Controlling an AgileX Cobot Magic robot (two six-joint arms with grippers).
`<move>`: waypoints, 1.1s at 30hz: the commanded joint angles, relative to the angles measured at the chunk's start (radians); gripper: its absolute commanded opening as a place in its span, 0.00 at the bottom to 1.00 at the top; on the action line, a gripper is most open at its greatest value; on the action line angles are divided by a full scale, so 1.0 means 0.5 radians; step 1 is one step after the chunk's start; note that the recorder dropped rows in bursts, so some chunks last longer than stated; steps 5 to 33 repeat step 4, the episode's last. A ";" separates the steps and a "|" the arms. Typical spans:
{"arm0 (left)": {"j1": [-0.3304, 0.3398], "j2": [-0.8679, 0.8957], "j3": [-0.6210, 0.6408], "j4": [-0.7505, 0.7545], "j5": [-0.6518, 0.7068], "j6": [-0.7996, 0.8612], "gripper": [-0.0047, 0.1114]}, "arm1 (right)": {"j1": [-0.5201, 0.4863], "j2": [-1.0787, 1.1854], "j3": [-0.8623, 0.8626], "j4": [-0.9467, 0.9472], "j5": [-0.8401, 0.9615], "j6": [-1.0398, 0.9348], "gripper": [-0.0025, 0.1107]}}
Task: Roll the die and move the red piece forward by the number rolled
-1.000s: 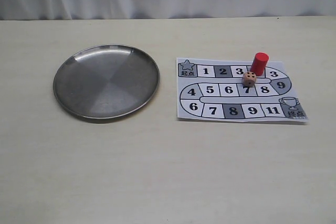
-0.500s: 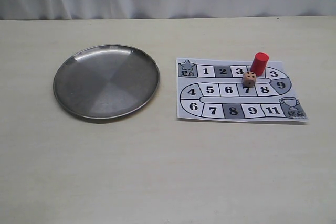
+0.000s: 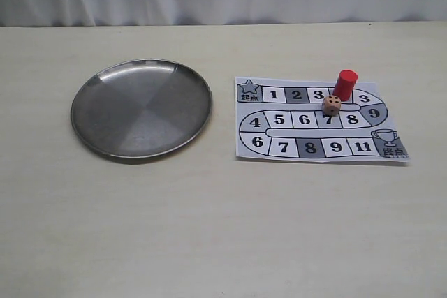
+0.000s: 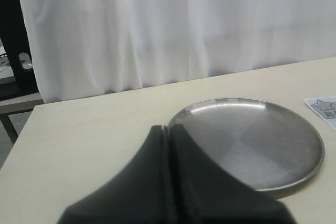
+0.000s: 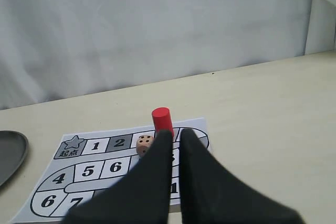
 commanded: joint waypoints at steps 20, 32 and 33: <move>-0.005 -0.002 0.003 0.000 -0.018 -0.002 0.04 | -0.007 -0.013 0.006 -0.029 0.005 -0.012 0.06; -0.005 -0.002 0.003 0.000 -0.018 -0.002 0.04 | -0.007 -0.013 0.006 -0.029 0.005 -0.012 0.06; -0.005 -0.002 0.003 0.000 -0.018 -0.002 0.04 | -0.007 -0.013 0.006 -0.029 0.005 -0.012 0.06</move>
